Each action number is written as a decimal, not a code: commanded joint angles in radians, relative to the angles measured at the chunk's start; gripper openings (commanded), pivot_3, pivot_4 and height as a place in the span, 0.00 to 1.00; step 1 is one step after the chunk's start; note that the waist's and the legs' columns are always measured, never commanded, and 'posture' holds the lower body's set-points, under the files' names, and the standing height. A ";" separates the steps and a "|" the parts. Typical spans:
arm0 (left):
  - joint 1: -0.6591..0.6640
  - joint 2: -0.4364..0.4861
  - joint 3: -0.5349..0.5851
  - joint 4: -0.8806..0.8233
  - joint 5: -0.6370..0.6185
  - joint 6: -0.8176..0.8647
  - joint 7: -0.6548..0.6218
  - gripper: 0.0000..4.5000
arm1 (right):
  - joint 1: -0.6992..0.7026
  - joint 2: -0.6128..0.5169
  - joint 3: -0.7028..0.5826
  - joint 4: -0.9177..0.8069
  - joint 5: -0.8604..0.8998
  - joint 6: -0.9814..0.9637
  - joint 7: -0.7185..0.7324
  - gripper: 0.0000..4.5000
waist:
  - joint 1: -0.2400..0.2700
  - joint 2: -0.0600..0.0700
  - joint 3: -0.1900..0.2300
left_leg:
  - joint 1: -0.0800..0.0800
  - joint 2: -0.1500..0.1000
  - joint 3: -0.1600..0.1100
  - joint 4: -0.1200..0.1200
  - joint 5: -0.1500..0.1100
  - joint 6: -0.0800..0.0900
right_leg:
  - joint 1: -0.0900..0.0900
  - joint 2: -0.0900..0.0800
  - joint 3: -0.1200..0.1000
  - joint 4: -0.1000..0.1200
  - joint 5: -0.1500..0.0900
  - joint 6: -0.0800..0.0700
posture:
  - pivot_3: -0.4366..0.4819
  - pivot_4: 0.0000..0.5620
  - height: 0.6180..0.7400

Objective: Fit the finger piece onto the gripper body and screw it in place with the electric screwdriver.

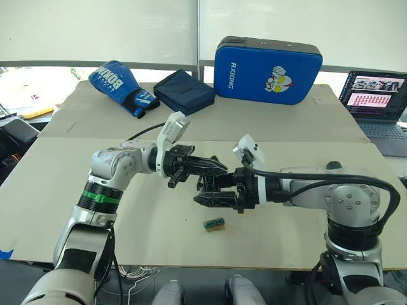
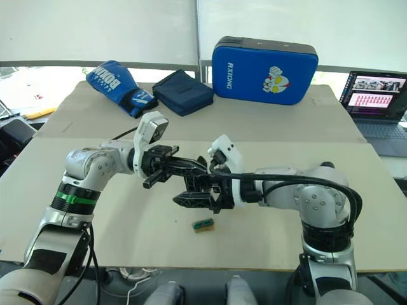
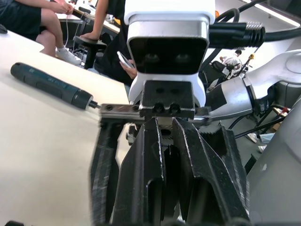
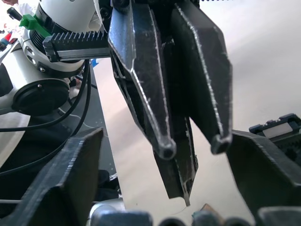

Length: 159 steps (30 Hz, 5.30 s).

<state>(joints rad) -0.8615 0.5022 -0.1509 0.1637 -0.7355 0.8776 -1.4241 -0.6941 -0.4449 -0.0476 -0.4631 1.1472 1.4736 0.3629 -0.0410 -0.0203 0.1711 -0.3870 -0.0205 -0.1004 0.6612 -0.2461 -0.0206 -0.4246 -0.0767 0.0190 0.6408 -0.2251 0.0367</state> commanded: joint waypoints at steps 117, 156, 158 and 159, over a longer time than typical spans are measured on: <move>0.108 -0.237 -0.012 0.752 0.671 -1.172 0.080 0.51 | 0.216 -0.001 0.275 0.250 -0.759 -1.070 0.543 0.09 | 0.024 -0.001 0.000 | 0.001 -0.002 0.000 0.008 0.000 0.000 | 0.003 -0.001 0.000 0.005 0.000 0.000 | 0.48 0.27 1.00; 0.153 -0.222 -0.039 0.696 0.679 -1.128 0.081 0.51 | 0.236 -0.017 0.308 0.310 -0.805 -0.941 0.559 0.09 | 0.022 0.000 -0.005 | 0.004 -0.002 0.000 0.007 0.000 0.000 | 0.005 0.000 0.000 0.005 0.000 0.000 | 0.48 0.27 1.00; 0.154 -0.222 -0.039 0.694 0.679 -1.125 0.081 0.51 | 0.231 -0.019 0.310 0.329 -0.818 -0.939 0.548 0.09 | 0.022 0.000 -0.006 | 0.004 -0.002 0.000 0.007 0.000 0.000 | 0.005 0.000 0.000 0.005 0.000 0.000 | 0.48 0.27 1.00; 0.154 -0.222 -0.039 0.695 0.679 -1.124 0.081 0.51 | 0.229 -0.020 0.310 0.337 -0.822 -0.938 0.543 0.09 | 0.022 0.000 -0.007 | 0.004 -0.002 0.000 0.007 0.000 0.000 | 0.005 0.000 0.000 0.005 0.000 0.000 | 0.48 0.27 1.00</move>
<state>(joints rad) -0.7337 0.2747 -0.1562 0.8542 -0.0817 -0.2602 -1.3208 -0.4762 -0.4559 0.2418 -0.1562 0.3606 0.4983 0.9174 -0.0186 -0.0207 0.1645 -0.3830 -0.0221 -0.1004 0.6687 -0.2462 -0.0205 -0.4194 -0.0770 0.0188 0.6456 -0.2250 0.0371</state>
